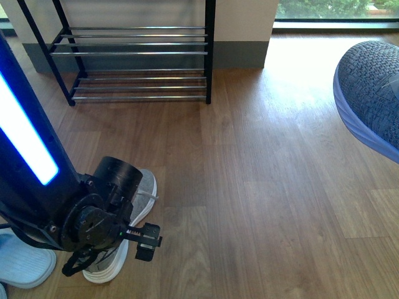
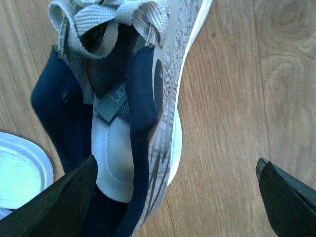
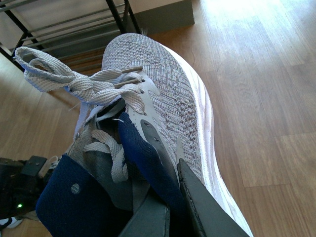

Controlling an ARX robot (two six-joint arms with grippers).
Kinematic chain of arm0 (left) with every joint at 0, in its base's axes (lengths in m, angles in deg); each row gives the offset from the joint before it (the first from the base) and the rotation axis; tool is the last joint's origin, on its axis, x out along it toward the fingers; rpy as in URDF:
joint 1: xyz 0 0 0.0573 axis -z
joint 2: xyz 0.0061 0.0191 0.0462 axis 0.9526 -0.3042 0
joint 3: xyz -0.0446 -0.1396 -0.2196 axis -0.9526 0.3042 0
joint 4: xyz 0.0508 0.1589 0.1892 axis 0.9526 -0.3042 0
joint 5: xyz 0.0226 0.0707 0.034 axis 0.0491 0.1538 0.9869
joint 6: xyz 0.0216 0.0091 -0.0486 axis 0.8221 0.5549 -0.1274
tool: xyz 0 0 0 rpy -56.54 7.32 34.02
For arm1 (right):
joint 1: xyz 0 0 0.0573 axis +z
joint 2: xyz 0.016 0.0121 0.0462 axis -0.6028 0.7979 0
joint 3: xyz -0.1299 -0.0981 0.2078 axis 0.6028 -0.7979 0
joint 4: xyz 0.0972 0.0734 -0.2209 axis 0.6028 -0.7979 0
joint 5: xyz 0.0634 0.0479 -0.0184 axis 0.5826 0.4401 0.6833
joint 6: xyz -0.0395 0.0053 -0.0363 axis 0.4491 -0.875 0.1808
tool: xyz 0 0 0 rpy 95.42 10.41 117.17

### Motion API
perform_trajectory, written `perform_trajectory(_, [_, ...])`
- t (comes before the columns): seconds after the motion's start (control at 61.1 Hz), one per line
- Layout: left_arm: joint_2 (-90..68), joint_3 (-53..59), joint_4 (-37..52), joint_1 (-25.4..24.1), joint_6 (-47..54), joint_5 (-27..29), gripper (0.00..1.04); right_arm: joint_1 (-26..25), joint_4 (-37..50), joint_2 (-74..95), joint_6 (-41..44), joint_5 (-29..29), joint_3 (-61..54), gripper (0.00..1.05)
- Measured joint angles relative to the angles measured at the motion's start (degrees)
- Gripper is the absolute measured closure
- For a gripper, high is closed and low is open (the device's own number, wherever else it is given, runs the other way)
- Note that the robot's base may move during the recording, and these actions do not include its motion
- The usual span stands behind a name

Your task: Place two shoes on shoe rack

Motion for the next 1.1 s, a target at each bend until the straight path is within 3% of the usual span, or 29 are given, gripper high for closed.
perform_trajectory(0.278, [-6.9, -8.9, -3.9, 0.0, 0.6, 0.2, 0.09, 0.0, 0.0, 0.0, 0.0, 0.0, 0.0, 1.03])
perform_trajectory(0.868, [-10.7, -15.5, -8.1, 0.9, -2.5, 3.5, 0.95, 0.0, 0.0, 0.0, 0.0, 0.0, 0.0, 1.03])
perform_trajectory(0.966, [-10.0, -14.8, -7.5, 0.9, -3.3, 3.1, 1.02, 0.0, 0.0, 0.0, 0.0, 0.0, 0.0, 1.03])
perform_trajectory(1.097, [-7.1, -10.8, -4.1, 0.7, -4.0, 2.4, 1.02, 0.0, 0.0, 0.0, 0.0, 0.0, 0.0, 1.03])
